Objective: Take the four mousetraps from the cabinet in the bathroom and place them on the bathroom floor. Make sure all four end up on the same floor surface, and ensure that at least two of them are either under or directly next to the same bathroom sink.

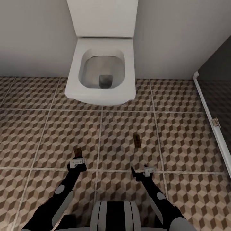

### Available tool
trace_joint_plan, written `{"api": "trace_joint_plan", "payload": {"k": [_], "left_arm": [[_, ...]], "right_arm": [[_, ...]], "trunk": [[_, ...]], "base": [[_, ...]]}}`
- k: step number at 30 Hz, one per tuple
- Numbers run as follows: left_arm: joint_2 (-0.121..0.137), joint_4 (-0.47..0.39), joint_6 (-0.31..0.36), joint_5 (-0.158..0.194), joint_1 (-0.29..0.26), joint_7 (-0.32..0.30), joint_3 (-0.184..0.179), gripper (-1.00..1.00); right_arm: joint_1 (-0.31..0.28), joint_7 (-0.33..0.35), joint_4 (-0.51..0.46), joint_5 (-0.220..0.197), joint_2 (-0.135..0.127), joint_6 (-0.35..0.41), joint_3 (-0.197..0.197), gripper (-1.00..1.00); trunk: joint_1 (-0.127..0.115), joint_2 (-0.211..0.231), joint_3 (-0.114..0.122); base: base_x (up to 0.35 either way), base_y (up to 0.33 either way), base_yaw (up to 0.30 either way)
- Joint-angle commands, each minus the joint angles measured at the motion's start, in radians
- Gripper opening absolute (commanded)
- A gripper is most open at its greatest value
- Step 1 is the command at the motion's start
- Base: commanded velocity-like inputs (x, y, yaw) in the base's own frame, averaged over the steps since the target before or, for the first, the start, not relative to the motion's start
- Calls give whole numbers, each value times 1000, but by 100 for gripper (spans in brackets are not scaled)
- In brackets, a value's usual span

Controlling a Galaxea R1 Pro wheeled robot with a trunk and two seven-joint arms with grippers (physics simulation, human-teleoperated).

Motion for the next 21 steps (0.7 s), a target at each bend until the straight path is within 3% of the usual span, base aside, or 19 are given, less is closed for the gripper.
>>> {"api": "trace_joint_plan", "payload": {"k": [1,21], "left_arm": [[2,0,-5,6,-1,10,-6,-100],[2,3,-5,6,-1,10,-6,-100]], "right_arm": [[0,4,1,-3,0,-3,0,100],[0,4,1,-3,0,-4,0,100]], "trunk": [[0,0,0],[0,0,0]], "base": [[302,0,0],[310,0,0]]}}
